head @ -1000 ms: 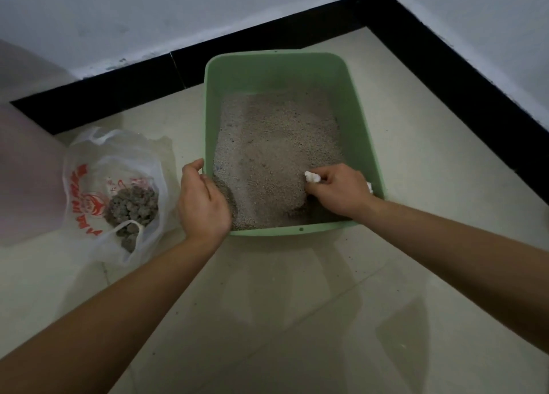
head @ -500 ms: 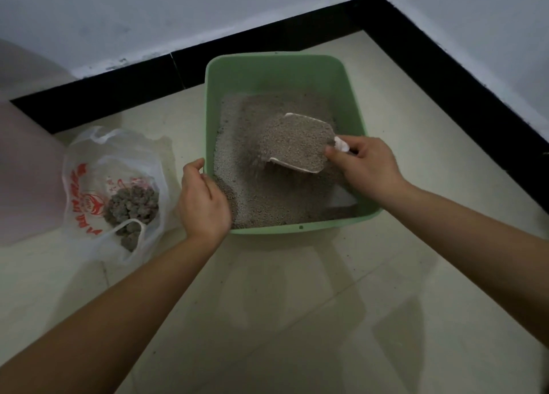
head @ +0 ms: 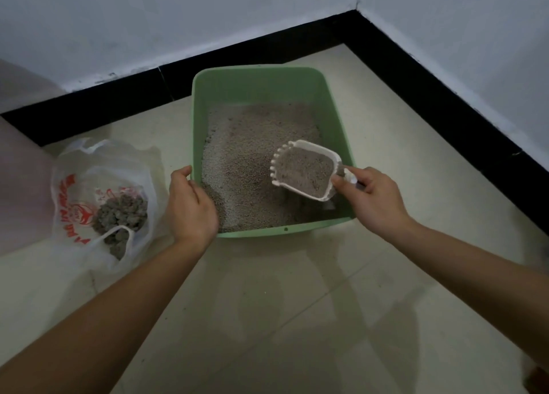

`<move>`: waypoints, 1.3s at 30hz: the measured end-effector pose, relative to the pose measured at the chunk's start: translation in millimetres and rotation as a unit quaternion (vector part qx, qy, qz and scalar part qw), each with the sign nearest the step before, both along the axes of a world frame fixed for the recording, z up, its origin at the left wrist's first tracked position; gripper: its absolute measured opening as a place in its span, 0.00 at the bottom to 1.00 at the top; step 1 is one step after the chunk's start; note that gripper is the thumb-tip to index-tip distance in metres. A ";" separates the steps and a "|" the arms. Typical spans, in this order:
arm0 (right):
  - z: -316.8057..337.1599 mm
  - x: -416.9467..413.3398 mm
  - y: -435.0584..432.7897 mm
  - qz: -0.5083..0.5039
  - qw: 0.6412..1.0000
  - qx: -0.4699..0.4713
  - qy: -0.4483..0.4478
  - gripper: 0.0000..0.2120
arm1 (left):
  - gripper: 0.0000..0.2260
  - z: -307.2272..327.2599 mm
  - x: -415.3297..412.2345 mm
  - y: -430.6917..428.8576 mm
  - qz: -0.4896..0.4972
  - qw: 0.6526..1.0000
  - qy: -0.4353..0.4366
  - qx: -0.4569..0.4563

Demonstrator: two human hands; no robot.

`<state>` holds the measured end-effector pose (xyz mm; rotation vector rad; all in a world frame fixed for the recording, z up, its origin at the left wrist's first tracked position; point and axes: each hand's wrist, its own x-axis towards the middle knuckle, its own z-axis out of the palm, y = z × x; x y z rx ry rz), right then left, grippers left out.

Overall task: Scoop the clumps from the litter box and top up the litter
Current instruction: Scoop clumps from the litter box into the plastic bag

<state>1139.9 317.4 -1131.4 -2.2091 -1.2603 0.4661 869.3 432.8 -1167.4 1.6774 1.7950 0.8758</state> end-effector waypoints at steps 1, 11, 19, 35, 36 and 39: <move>-0.7 -1.1 0.4 0.003 1.000 -0.002 0.003 0.13 | 0.15 0.4 -0.6 -0.3 0.001 1.000 0.002 0.000; -0.2 -2.3 0.9 0.005 1.000 -0.001 -0.019 0.13 | 0.15 1.9 -0.7 -1.6 0.003 1.000 0.010 -0.004; 0.0 -7.3 -2.2 0.009 1.000 0.007 -0.001 0.13 | 0.15 1.2 -0.9 -0.7 0.004 1.000 0.009 -0.008; -0.6 -16.3 -7.0 0.062 0.996 0.014 -0.063 0.12 | 0.15 3.2 -0.1 -2.0 0.006 1.000 0.014 -0.003; -0.1 -16.0 -6.6 0.056 0.997 0.018 -0.058 0.11 | 0.15 3.3 0.0 -1.8 0.005 1.000 0.014 -0.003; 1.0 -16.1 -5.0 0.059 0.996 0.018 -0.063 0.12 | 0.15 3.2 -0.2 -1.5 0.005 1.000 0.011 -0.003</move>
